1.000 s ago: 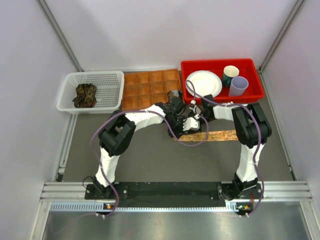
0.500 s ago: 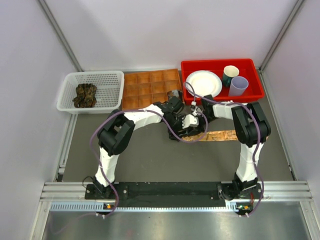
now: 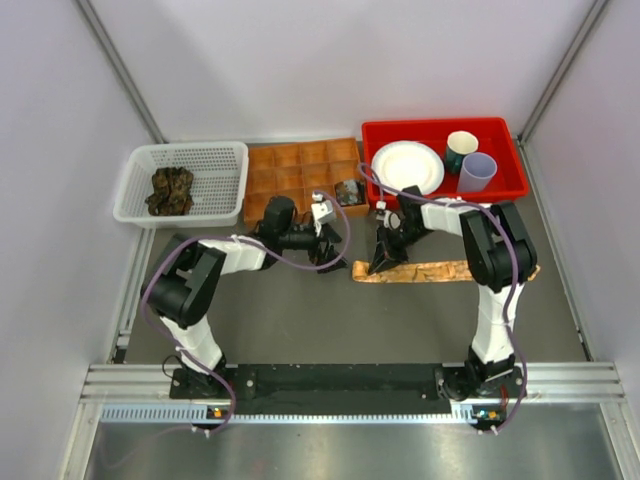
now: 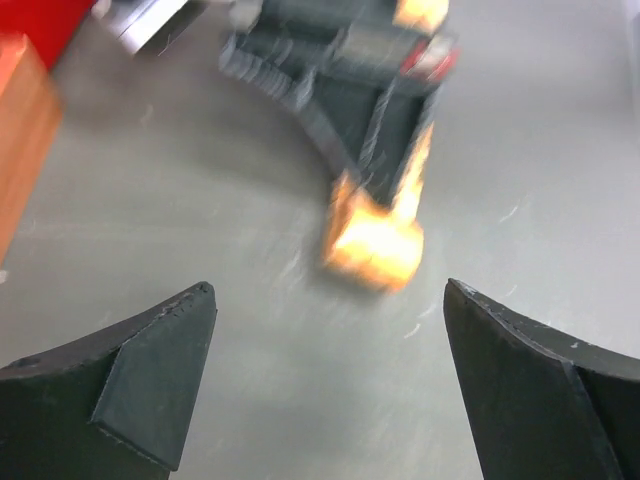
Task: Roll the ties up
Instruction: Roll the tie at the center of the board.
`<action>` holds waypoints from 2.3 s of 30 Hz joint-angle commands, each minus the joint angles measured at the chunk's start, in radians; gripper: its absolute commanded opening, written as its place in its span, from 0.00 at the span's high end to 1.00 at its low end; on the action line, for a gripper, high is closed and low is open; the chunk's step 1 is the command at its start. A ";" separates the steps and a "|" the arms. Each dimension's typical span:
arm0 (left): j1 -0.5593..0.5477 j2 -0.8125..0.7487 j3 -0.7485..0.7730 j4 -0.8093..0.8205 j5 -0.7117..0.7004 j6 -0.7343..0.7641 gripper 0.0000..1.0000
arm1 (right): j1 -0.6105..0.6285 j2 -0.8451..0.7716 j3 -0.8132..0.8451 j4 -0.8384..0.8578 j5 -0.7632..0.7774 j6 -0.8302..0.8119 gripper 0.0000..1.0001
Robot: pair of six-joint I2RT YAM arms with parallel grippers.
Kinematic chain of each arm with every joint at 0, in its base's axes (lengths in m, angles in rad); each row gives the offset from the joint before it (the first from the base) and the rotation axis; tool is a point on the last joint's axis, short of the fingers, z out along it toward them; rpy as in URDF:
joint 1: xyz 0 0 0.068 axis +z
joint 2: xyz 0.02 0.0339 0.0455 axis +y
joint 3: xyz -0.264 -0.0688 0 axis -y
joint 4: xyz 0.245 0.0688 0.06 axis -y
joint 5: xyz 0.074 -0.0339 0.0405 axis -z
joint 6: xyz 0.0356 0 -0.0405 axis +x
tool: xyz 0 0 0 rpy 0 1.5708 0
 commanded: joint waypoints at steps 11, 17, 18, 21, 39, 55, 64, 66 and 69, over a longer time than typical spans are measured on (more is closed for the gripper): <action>-0.002 0.116 -0.134 0.813 0.175 -0.367 0.01 | 0.042 0.140 0.087 -0.150 0.027 -0.274 1.00; -0.026 0.177 -0.172 0.881 0.118 -0.316 0.01 | 0.065 0.174 0.084 -0.193 0.001 -0.358 1.00; -0.033 0.193 -0.177 0.886 0.111 -0.293 0.01 | 0.065 0.181 0.084 -0.198 -0.007 -0.373 1.00; -0.065 0.210 -0.200 0.883 0.120 -0.237 0.01 | 0.065 0.185 0.086 -0.209 -0.012 -0.413 1.00; -0.145 0.122 -0.042 0.163 -0.023 0.277 0.01 | 0.028 0.231 0.244 -0.305 -0.032 -0.409 1.00; -0.215 0.088 0.180 -0.470 -0.098 0.707 0.42 | 0.027 0.226 0.254 -0.290 -0.036 -0.369 1.00; -0.227 0.102 0.220 -0.481 -0.089 0.698 0.27 | 0.028 0.220 0.247 -0.284 -0.033 -0.358 1.00; -0.240 0.107 0.228 -0.478 -0.101 0.696 0.29 | 0.028 0.217 0.245 -0.284 -0.033 -0.360 1.00; -0.255 0.122 0.239 -0.466 -0.122 0.678 0.32 | 0.028 0.215 0.245 -0.285 -0.036 -0.363 1.00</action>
